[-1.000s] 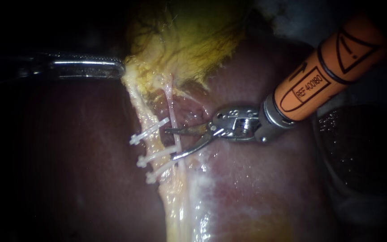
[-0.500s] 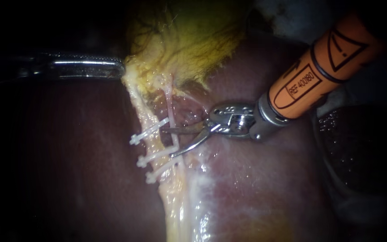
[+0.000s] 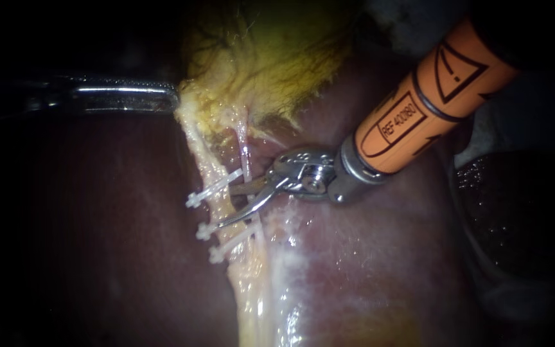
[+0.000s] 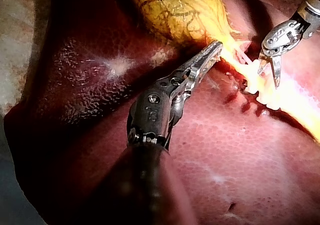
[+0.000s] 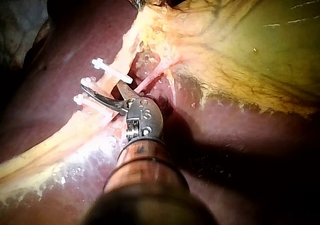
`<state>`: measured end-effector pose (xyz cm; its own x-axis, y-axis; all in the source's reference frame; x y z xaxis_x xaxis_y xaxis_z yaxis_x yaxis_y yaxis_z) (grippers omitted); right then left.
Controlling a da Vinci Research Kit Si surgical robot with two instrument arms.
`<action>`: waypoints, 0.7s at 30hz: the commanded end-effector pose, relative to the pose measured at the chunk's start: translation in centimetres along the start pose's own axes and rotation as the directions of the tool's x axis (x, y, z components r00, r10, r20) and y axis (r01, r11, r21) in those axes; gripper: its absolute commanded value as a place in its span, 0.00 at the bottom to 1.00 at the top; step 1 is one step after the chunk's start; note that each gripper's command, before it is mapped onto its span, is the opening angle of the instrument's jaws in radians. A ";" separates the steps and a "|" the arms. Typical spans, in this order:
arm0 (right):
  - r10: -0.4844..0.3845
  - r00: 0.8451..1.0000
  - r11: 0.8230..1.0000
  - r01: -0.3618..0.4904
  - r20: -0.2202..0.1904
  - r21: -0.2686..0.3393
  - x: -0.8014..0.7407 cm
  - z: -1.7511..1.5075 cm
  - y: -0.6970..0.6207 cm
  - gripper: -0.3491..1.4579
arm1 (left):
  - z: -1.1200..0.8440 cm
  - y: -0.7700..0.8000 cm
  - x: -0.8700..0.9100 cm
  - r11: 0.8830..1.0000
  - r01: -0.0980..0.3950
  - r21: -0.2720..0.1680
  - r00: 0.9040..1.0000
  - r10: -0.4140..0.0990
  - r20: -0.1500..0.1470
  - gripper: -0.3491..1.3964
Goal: Go to the cutting position left tube
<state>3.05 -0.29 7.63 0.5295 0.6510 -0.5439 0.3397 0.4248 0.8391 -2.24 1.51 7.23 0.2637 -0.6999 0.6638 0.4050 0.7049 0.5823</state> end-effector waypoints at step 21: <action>0.021 0.996 0.993 -0.010 -0.092 0.114 0.28 0.47 -0.27 0.90 | 0.01 0.00 0.00 1.000 0.000 0.000 1.000 0.000 0.000 0.00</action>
<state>3.48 -0.52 7.24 0.4588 0.7203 -0.5203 0.4295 0.3328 0.8395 -2.24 1.51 7.23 0.2640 -0.6996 0.6640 0.4044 0.7053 0.5823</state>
